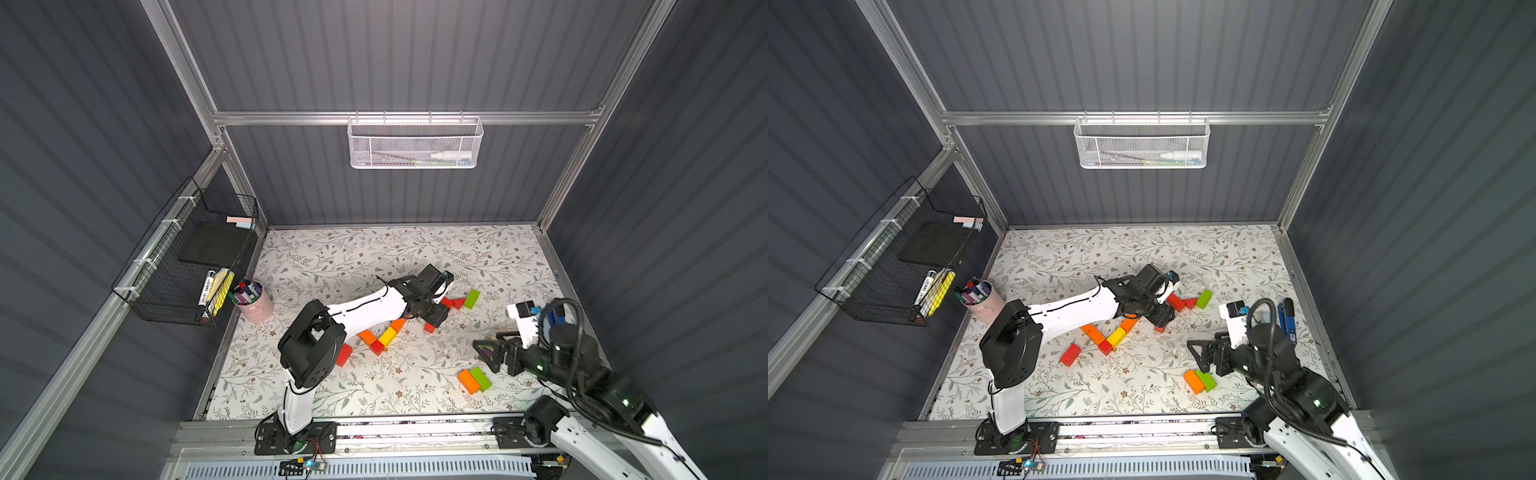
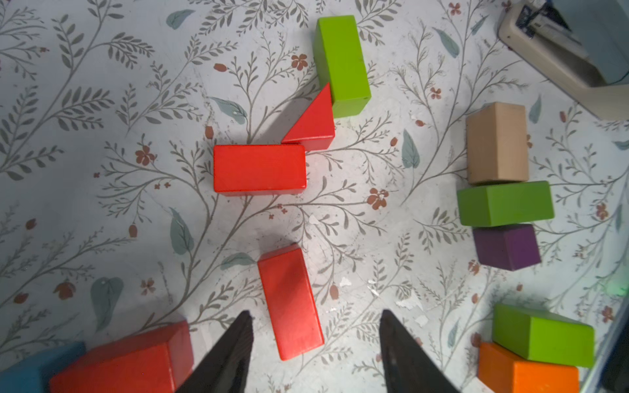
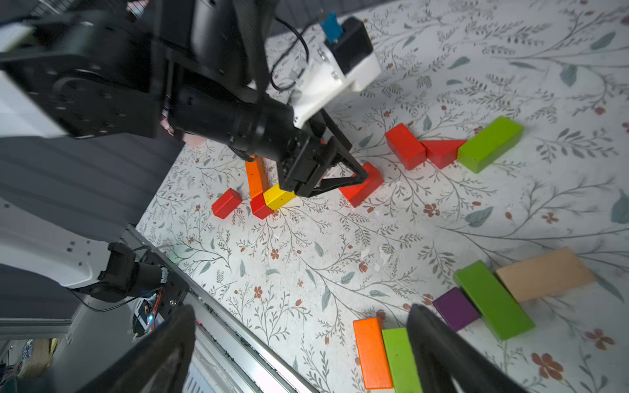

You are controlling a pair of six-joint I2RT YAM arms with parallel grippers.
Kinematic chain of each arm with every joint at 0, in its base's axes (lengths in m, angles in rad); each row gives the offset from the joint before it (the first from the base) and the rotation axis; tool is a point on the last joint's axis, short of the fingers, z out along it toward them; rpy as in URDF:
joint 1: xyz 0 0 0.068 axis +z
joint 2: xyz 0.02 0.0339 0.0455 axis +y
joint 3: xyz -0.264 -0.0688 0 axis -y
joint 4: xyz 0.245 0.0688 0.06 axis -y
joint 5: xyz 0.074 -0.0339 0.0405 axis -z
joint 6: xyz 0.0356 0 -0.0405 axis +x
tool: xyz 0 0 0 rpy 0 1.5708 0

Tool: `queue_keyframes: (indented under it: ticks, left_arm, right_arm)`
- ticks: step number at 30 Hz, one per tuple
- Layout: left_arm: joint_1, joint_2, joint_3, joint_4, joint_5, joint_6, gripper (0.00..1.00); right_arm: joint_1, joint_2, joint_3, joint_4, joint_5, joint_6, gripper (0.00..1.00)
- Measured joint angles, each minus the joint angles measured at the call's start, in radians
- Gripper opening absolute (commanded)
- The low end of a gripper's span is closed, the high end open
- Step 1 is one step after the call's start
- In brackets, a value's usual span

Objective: Assemble a heart with building blocks
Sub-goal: Assemble the building block at the center of the board.

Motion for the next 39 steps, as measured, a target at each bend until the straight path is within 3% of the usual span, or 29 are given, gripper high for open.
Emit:
queue_keyframes:
  ticks: [10,17,39]
  left_arm:
    - [-0.011,0.077,0.007,-0.020,-0.041,-0.018,0.53]
    - [-0.013,0.112,0.025,-0.026,-0.062,-0.027,0.42]
    - [-0.013,0.152,0.090,-0.075,-0.115,0.029,0.31]
  right_arm:
    - [0.000,0.020,0.117,-0.135,-0.022,-0.080,0.99]
    - [0.000,-0.039,0.121,-0.167,-0.005,-0.115,0.99]
    - [0.000,-0.045,0.117,-0.167,-0.004,-0.126,0.99]
